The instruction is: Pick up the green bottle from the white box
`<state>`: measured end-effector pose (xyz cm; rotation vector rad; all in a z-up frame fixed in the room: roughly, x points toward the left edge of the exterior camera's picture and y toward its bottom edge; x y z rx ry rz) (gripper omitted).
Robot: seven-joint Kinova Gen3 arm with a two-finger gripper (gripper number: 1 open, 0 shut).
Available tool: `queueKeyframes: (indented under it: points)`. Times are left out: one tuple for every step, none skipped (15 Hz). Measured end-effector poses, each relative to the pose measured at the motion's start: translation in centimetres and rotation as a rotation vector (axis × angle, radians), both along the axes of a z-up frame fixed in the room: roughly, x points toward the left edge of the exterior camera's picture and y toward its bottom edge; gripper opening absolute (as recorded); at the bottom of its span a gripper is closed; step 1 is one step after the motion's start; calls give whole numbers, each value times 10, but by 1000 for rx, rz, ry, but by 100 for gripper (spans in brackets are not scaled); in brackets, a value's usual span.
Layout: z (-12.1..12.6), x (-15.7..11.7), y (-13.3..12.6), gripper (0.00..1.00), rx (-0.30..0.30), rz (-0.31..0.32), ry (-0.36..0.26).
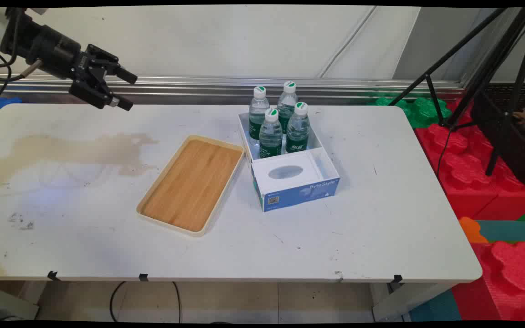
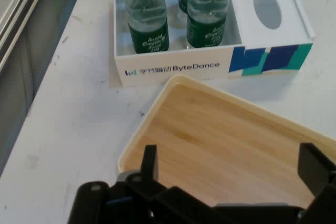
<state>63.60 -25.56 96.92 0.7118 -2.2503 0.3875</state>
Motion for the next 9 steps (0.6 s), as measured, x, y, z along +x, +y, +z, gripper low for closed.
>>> queueKeyframes:
  points:
    - [0,-3,-2,100,-1,-2,3]
    - [0,-7,-4,100,-3,-6,7]
    - [1,-12,-8,100,-7,-12,11]
    - [0,-18,-10,100,-10,-17,14]
    - [0,-24,-14,100,-13,-25,17]
    - [0,-30,-16,100,-15,-33,18]
    - [-1,-37,-20,100,-17,-41,20]
    - [-3,-45,-23,100,-19,-49,22]
    - [-4,-52,-26,100,-20,-58,22]
